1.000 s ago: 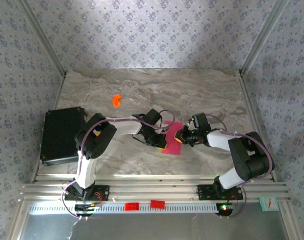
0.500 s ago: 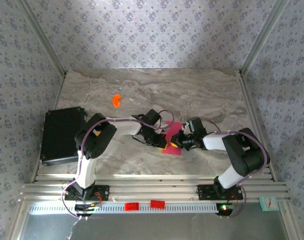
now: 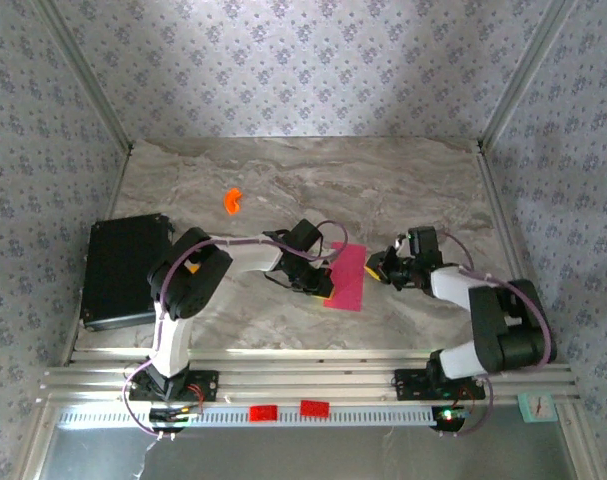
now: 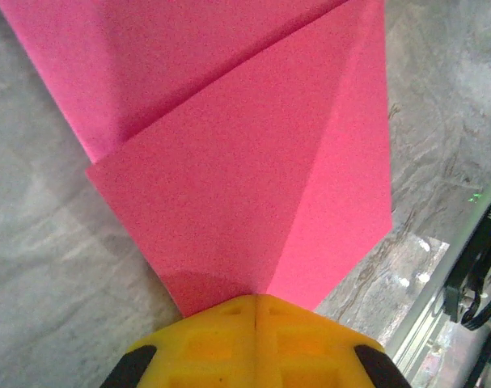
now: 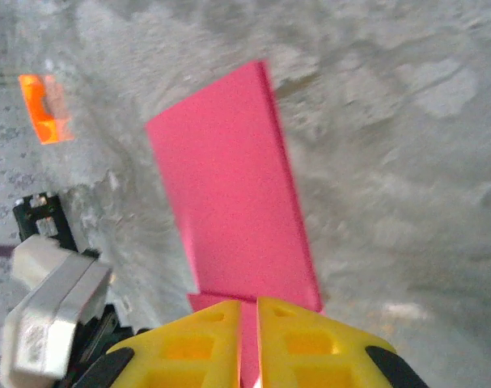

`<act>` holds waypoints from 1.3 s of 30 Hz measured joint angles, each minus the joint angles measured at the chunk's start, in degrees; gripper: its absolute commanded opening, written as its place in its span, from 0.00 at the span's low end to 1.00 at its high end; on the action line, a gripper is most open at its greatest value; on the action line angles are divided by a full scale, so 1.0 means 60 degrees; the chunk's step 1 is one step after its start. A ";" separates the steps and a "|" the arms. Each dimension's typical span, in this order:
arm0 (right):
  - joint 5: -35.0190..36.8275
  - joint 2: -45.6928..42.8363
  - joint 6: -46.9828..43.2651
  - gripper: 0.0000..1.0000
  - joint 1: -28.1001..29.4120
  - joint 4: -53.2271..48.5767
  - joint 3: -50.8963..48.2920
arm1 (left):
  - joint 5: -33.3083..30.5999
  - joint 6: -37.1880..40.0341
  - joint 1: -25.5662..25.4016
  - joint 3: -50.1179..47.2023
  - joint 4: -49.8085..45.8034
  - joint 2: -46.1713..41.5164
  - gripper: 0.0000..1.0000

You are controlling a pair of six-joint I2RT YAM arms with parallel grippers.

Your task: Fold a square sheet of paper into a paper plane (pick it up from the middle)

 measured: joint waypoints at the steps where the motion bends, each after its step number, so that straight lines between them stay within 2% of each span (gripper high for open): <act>1: 0.0135 -0.0412 -0.0080 0.27 0.0095 -0.0284 0.0000 | -0.0091 -0.0029 -0.0004 0.0004 -0.0062 -0.0066 0.01; 7: 0.0878 -0.2317 -0.0120 0.44 0.0692 -0.1563 -0.0433 | -0.0452 0.0004 0.0033 0.0681 -0.0699 -0.0397 0.02; 16: 0.1563 -0.3140 0.0423 0.48 0.1876 -0.2973 -0.0805 | -0.0514 0.0324 0.0463 0.1851 -0.0947 0.0240 0.04; 24: 0.1847 -0.2448 0.0860 0.48 0.2874 -0.3279 -0.0459 | -0.0499 0.0357 0.0463 0.1854 -0.1111 0.1002 0.03; 39: 0.1759 -0.0313 0.1035 0.46 0.3260 -0.2769 0.0390 | -0.0372 0.0397 0.0463 0.1654 -0.0849 0.0965 0.02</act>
